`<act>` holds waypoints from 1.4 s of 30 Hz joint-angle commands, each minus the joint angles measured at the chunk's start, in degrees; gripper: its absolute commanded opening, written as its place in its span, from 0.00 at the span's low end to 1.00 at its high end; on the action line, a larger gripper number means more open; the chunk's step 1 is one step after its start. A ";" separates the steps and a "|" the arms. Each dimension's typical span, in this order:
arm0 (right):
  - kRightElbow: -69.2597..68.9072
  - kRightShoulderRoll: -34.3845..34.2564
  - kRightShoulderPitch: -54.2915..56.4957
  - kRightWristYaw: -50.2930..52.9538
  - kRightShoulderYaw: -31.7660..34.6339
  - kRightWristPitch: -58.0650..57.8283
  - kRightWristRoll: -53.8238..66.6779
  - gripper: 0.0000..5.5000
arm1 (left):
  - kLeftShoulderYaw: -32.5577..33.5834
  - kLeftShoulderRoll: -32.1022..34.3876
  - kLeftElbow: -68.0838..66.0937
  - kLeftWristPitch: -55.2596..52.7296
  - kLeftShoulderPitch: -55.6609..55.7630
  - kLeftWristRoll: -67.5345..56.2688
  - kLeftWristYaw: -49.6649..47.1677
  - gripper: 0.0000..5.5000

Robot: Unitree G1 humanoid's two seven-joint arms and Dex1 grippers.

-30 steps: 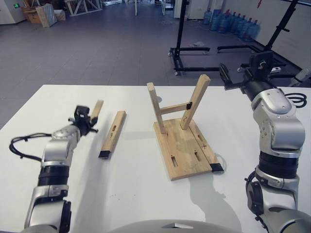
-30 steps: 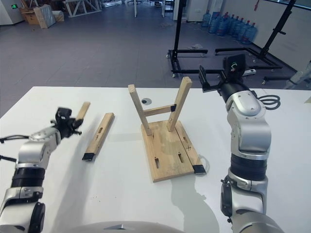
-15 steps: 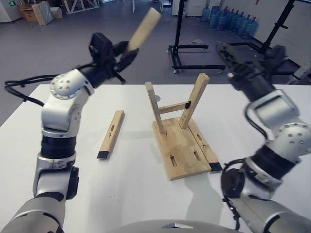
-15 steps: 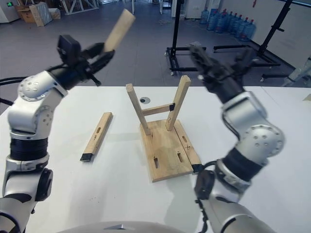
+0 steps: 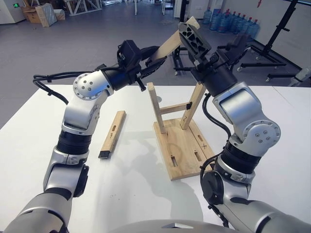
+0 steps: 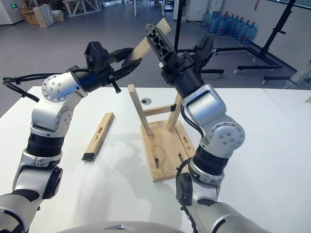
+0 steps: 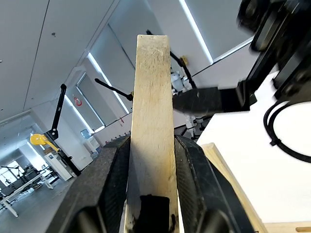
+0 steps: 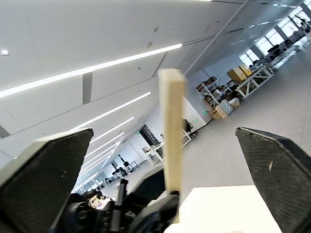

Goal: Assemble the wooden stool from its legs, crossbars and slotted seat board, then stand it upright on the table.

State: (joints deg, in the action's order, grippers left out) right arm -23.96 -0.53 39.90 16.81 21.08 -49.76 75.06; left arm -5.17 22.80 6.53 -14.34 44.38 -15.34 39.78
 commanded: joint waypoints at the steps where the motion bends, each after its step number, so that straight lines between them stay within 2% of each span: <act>1: 2.40 1.42 0.27 -0.85 -1.65 2.69 -0.57 0.98 | 0.02 -0.50 1.44 -1.27 -0.52 -0.66 0.06 0.23; 12: 6.53 0.18 2.84 -1.00 -4.61 9.89 1.97 0.98 | -1.26 -0.94 1.96 -1.15 -1.89 0.82 -0.09 0.23; 19: 7.24 -0.06 2.83 -0.39 -6.08 11.62 2.95 0.75 | -1.63 -1.25 1.82 -1.06 -1.80 1.29 -0.06 0.23; 26: 7.01 0.35 2.72 -0.05 -6.35 13.03 4.07 0.47 | -1.47 -1.10 1.42 -0.92 -1.91 1.59 -0.14 0.23; 36: 6.40 0.84 2.22 0.44 -7.35 14.35 4.01 0.15 | -1.72 -1.39 1.28 -1.00 -1.74 1.61 0.27 0.23; 39: 6.32 0.97 2.18 0.43 -7.46 14.71 3.97 0.09 | -1.70 -1.28 1.45 -1.17 -1.94 1.48 0.34 0.23; 42: 6.25 1.22 2.27 0.30 -7.52 15.00 3.83 0.08 | -2.01 -1.21 1.61 -1.18 -2.14 1.50 0.46 0.23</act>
State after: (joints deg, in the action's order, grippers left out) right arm -16.64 0.75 41.54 17.18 13.89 -35.75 78.64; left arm -6.42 21.26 8.44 -14.68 42.99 -14.51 39.82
